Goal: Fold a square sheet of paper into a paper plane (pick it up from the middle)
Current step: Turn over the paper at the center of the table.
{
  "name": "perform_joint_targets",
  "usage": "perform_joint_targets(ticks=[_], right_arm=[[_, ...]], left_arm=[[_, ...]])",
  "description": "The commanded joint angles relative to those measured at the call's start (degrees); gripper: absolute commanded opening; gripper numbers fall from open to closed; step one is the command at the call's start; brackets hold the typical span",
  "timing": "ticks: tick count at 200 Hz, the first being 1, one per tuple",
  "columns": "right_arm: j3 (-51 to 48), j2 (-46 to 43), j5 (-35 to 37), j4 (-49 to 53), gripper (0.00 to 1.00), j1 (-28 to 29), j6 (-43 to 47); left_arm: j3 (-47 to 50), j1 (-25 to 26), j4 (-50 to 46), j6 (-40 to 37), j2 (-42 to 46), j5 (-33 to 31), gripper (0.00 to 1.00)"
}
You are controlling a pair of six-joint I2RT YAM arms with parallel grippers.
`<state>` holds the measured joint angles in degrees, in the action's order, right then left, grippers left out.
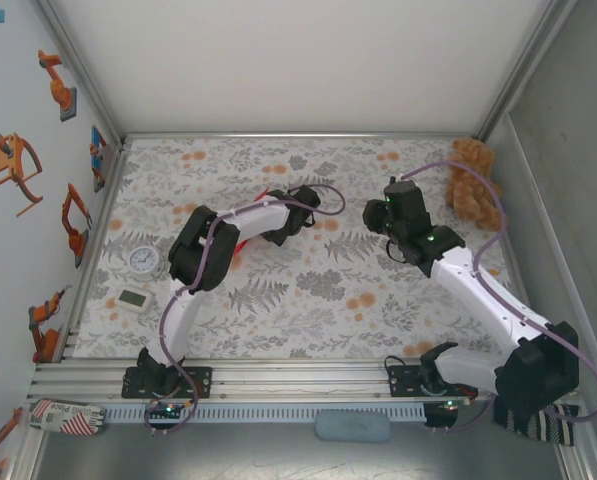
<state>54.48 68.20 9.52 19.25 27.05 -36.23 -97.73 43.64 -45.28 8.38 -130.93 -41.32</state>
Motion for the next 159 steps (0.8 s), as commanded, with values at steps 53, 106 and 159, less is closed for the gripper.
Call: perform_joint_targets(ticks=[53, 106, 159], right_arm=[[-0.29, 1.41, -1.3, 0.1, 0.32, -0.5, -2.25], [-1.03, 1.66, -1.03, -1.13, 0.4, -0.5, -2.75], [-2.71, 2.74, -2.0, -5.25, 0.58, -0.49, -3.67]], left_arm=[[0.85, 0.35, -0.98, 11.64, 8.21, 22.64, 0.36], [12.09, 0.07, 10.37, 19.24, 20.74, 42.81, 0.48], [23.01, -8.12, 18.1, 21.97, 28.31, 49.52, 0.62]])
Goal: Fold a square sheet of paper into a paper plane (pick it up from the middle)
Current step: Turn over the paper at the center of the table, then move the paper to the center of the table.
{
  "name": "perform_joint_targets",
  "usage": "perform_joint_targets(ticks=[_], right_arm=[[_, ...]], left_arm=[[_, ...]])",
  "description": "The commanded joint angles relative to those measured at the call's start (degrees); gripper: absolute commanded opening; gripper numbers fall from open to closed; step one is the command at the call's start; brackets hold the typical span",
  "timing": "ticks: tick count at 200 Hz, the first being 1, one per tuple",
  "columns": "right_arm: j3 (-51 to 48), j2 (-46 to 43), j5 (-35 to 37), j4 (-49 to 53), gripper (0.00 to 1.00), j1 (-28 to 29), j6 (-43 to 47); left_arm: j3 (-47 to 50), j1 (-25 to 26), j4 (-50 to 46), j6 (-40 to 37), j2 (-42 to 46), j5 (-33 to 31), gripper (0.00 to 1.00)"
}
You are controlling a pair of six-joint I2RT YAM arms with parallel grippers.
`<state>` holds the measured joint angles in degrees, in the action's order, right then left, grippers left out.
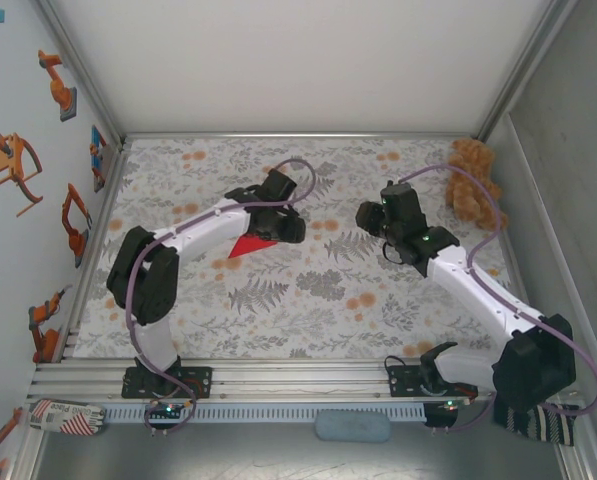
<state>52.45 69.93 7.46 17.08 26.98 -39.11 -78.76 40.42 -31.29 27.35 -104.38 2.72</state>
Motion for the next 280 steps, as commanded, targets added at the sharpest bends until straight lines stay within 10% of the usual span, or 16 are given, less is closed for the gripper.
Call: perform_joint_targets(ticks=[1, 25, 47, 207, 280], right_arm=[[-0.72, 1.1, -0.01, -3.1, 0.59, -0.43, -0.79], [-0.94, 2.33, -0.96, -4.71, 0.9, -0.39, -0.85], [-1.21, 3.37, -2.63, -6.41, 0.93, -0.42, -1.23], [0.69, 15.14, -15.06, -11.0, 0.71, -0.44, -10.62], [-4.41, 18.84, -18.38, -16.32, 0.57, -0.39, -20.89]], left_arm=[[4.22, -5.13, 4.21, 3.07, 1.74, 5.64, 0.63], [5.96, -8.77, 5.4, 3.16, 0.77, 8.39, 0.64], [6.3, -10.09, 5.3, 2.33, -0.19, 6.84, 0.65], [4.11, -13.87, 7.94, -0.33, -9.88, 11.65, 0.64], [9.82, -6.73, 13.72, 7.04, -8.41, 18.74, 0.53]])
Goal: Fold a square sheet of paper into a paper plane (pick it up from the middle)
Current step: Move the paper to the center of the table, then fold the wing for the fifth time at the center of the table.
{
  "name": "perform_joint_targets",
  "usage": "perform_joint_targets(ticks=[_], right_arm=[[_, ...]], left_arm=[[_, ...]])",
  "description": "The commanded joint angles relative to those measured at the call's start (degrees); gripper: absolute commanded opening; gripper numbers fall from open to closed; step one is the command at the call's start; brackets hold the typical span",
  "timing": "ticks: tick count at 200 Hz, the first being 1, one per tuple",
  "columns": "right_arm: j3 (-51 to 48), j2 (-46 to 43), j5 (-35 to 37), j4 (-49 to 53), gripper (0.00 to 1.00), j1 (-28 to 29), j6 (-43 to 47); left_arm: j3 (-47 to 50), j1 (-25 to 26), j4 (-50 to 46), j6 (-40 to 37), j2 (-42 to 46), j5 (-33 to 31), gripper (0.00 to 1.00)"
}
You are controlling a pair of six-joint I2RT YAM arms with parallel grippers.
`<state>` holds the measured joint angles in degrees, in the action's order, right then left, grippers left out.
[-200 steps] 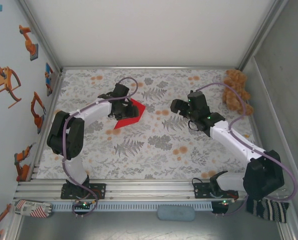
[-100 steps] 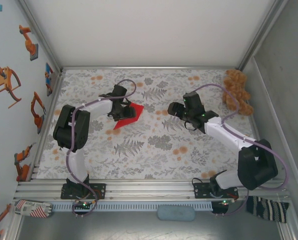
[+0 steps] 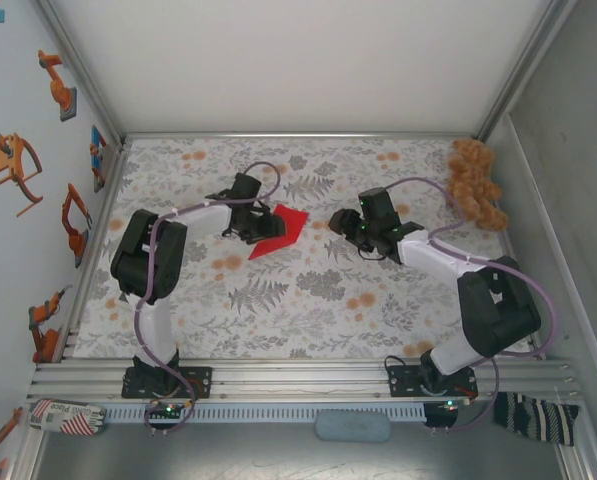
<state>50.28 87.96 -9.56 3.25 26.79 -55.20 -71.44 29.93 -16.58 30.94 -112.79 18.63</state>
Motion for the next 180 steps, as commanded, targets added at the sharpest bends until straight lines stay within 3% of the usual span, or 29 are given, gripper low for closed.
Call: perform_joint_targets(ticks=[1, 27, 70, 180], right_arm=[[-2.44, 0.8, -1.39, -2.56, 0.56, -0.22, -4.9], [-5.79, 1.17, -3.07, -5.54, 0.48, -0.1, -7.48], [-8.78, 4.4, -6.7, -12.46, 0.45, 1.75, -12.37], [-7.88, 13.33, -9.33, -22.83, 0.29, 5.2, -19.58]], left_arm=[[2.51, 3.88, -0.95, 3.62, 0.06, 2.86, 0.53], [3.3, 5.31, 0.35, 6.36, 0.81, 2.59, 0.46], [5.5, 5.15, 3.09, 10.46, 0.93, 2.26, 0.36], [8.7, 2.15, 7.21, 15.92, 0.75, 9.29, 0.27]])
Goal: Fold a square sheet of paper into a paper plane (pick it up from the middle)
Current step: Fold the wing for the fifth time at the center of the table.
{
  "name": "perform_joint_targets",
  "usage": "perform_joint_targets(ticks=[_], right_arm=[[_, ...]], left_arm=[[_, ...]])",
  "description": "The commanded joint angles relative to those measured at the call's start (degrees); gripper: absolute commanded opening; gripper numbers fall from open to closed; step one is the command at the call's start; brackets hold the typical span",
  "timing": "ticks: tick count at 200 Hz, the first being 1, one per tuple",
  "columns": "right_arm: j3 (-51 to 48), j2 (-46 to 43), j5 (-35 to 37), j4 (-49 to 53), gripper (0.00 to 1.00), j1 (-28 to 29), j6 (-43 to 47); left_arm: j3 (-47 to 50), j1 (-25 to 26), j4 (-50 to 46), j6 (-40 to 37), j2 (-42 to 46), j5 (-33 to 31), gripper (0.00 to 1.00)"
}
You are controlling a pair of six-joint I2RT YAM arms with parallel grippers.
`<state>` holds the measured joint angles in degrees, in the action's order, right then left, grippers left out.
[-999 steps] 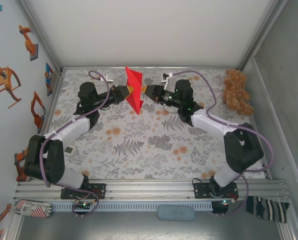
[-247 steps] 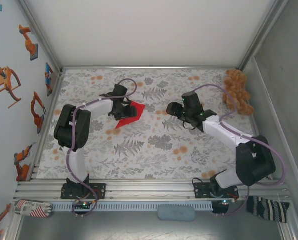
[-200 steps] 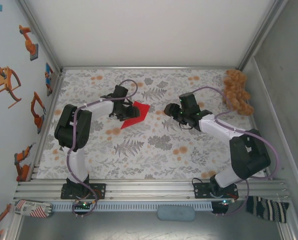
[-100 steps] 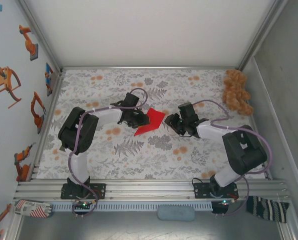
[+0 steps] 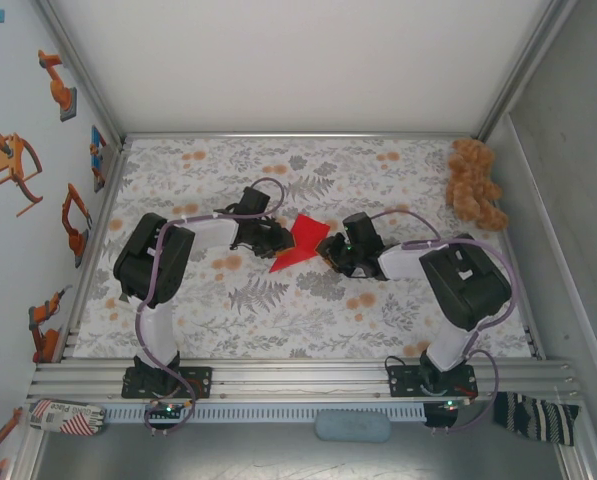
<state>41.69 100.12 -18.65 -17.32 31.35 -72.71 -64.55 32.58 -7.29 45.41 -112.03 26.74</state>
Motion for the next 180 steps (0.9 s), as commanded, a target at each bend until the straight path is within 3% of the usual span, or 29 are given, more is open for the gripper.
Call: perform_joint_targets(ticks=[1, 90, 180], right_arm=[[0.74, 1.24, -0.24, -2.27, 0.29, 0.63, -2.13], [3.57, 4.07, -0.98, -1.26, 0.28, 1.34, -2.78], [0.57, 4.73, -1.2, -13.22, 0.26, 1.5, -5.88]], left_arm=[[1.85, -0.54, -2.1, 1.44, -0.02, 1.19, 0.27], [2.88, -2.17, -0.29, 2.83, -0.73, 3.62, 0.26], [4.42, -3.51, 3.18, 5.35, -1.37, 6.81, 0.26]])
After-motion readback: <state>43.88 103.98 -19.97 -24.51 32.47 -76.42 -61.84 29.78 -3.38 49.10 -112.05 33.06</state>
